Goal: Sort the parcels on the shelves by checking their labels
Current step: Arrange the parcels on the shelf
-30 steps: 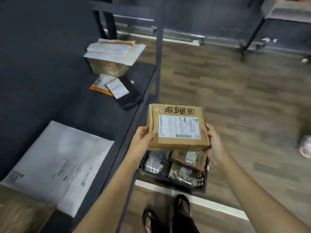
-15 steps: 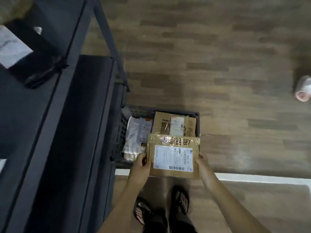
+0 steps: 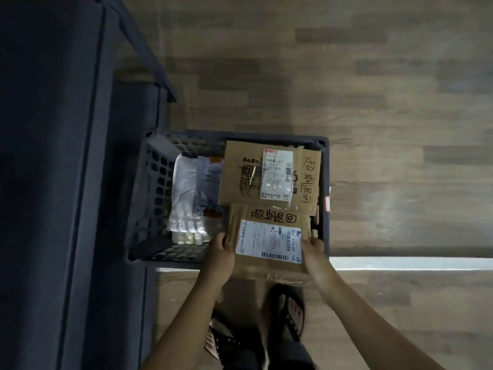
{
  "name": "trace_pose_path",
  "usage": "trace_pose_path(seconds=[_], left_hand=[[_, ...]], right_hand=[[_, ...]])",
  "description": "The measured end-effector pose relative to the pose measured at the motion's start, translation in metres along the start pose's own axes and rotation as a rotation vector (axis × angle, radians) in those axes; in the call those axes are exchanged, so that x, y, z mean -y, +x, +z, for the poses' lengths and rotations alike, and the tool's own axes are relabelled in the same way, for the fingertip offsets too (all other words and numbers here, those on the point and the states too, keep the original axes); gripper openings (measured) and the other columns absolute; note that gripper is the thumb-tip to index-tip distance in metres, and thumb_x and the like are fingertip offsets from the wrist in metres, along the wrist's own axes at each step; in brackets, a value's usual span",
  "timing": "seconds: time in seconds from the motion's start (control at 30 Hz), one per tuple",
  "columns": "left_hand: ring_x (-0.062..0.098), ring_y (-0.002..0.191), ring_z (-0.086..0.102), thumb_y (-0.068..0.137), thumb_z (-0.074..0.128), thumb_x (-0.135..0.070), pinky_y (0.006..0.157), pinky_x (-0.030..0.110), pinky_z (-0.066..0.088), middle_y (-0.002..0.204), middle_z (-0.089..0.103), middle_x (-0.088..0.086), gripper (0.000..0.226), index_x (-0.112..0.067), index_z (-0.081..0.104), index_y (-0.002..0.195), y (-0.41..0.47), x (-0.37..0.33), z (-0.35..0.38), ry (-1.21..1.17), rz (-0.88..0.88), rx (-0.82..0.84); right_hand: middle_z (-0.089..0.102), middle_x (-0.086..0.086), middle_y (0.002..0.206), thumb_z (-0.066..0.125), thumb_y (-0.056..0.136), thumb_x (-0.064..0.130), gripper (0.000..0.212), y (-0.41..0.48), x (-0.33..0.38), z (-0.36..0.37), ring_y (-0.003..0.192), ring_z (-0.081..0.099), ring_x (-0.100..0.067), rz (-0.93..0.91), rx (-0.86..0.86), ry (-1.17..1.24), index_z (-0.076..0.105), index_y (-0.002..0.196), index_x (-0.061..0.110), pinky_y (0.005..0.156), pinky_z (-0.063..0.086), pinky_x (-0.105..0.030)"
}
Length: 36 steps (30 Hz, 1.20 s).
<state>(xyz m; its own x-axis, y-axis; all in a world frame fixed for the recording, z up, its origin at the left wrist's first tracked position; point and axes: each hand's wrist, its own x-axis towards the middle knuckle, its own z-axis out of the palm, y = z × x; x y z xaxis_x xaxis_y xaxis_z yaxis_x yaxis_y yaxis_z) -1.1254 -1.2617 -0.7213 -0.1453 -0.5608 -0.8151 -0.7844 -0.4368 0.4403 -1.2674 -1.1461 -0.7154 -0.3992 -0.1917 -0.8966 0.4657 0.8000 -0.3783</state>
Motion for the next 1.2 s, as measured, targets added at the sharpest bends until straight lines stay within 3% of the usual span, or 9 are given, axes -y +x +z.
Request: trace_pose_path(seconds=[0.17,0.37,0.47,0.57,0.73,0.87,1.03,1.1,1.2], left_hand=[[0.017,0.102,0.051,0.102,0.036,-0.020,0.080,0.027,0.036,0.120,0.056,0.005,0.029,-0.017,0.045,0.129,0.006,-0.005,0.015,-0.177,0.022,0.000],[0.017,0.115,0.052,0.102,0.036,-0.019,0.086,0.028,0.044,0.128,0.055,0.001,0.032,-0.024,0.045,0.132,0.002,0.009,0.016,-0.294,0.069,0.039],[0.016,0.115,0.051,0.102,0.035,-0.019,0.080,0.024,0.042,0.128,0.054,0.001,0.032,-0.024,0.044,0.133,0.002,0.010,0.017,-0.291,0.092,0.056],[0.017,0.119,0.049,0.102,0.035,-0.019,0.091,0.029,0.040,0.132,0.051,0.003,0.032,-0.022,0.044,0.133,0.004,0.010,0.017,-0.285,0.120,0.055],[0.015,0.118,0.049,0.102,0.035,-0.017,0.089,0.026,0.039,0.130,0.053,0.002,0.031,-0.023,0.045,0.130,0.002,0.015,0.014,-0.285,0.152,0.055],[0.006,0.109,0.051,0.102,0.036,-0.016,0.080,0.017,0.040,0.124,0.054,-0.006,0.027,-0.030,0.045,0.123,-0.003,0.013,0.012,-0.304,0.192,0.074],[-0.014,0.099,0.047,0.102,0.035,-0.016,0.074,0.004,0.038,0.113,0.051,-0.023,0.026,-0.035,0.042,0.118,-0.008,0.014,0.008,-0.252,0.241,0.103],[-0.011,0.101,0.048,0.102,0.035,-0.014,0.076,0.004,0.039,0.115,0.052,-0.016,0.026,-0.031,0.043,0.121,-0.002,0.014,0.009,-0.220,0.261,0.097],[0.010,0.113,0.049,0.102,0.035,-0.015,0.087,0.021,0.038,0.126,0.051,-0.003,0.031,-0.021,0.043,0.131,0.008,0.013,0.015,-0.200,0.250,0.082]], right_hand=[[0.058,-0.004,0.103,0.042,0.099,0.019,0.029,0.021,0.006,-0.010,0.082,0.054,-0.009,-0.134,-0.056,0.036,0.036,0.126,0.011,0.068,0.043,-0.024],[0.052,0.002,0.085,0.044,0.095,0.000,0.035,0.018,-0.011,-0.010,0.074,0.051,-0.007,-0.294,-0.096,0.092,0.038,0.128,0.009,0.065,0.043,-0.016],[0.052,0.000,0.087,0.044,0.095,0.000,0.034,0.021,-0.014,-0.009,0.077,0.052,-0.009,-0.346,-0.120,0.096,0.039,0.127,0.009,0.070,0.044,-0.019],[0.058,0.008,0.091,0.043,0.096,0.000,0.029,0.024,-0.014,-0.007,0.083,0.058,-0.005,-0.375,-0.143,0.105,0.040,0.123,0.011,0.076,0.047,-0.025],[0.057,0.006,0.094,0.044,0.096,0.001,0.028,0.018,-0.016,-0.006,0.087,0.057,-0.003,-0.392,-0.139,0.155,0.041,0.121,0.015,0.078,0.047,-0.020],[0.054,0.005,0.088,0.044,0.096,0.000,0.029,0.009,-0.017,-0.007,0.082,0.057,-0.003,-0.441,-0.153,0.173,0.041,0.121,0.016,0.073,0.049,-0.015],[0.057,0.007,0.090,0.044,0.096,0.000,0.030,0.003,-0.025,-0.006,0.080,0.060,0.014,-0.506,-0.185,0.157,0.040,0.124,0.012,0.070,0.049,-0.008],[0.055,0.007,0.086,0.044,0.096,0.000,0.030,0.010,-0.023,-0.006,0.075,0.059,0.014,-0.509,-0.219,0.157,0.042,0.123,0.011,0.066,0.049,-0.008],[0.060,0.008,0.091,0.044,0.095,0.000,0.028,0.023,-0.015,-0.005,0.078,0.062,0.001,-0.537,-0.264,0.142,0.043,0.114,0.020,0.065,0.050,-0.016]])
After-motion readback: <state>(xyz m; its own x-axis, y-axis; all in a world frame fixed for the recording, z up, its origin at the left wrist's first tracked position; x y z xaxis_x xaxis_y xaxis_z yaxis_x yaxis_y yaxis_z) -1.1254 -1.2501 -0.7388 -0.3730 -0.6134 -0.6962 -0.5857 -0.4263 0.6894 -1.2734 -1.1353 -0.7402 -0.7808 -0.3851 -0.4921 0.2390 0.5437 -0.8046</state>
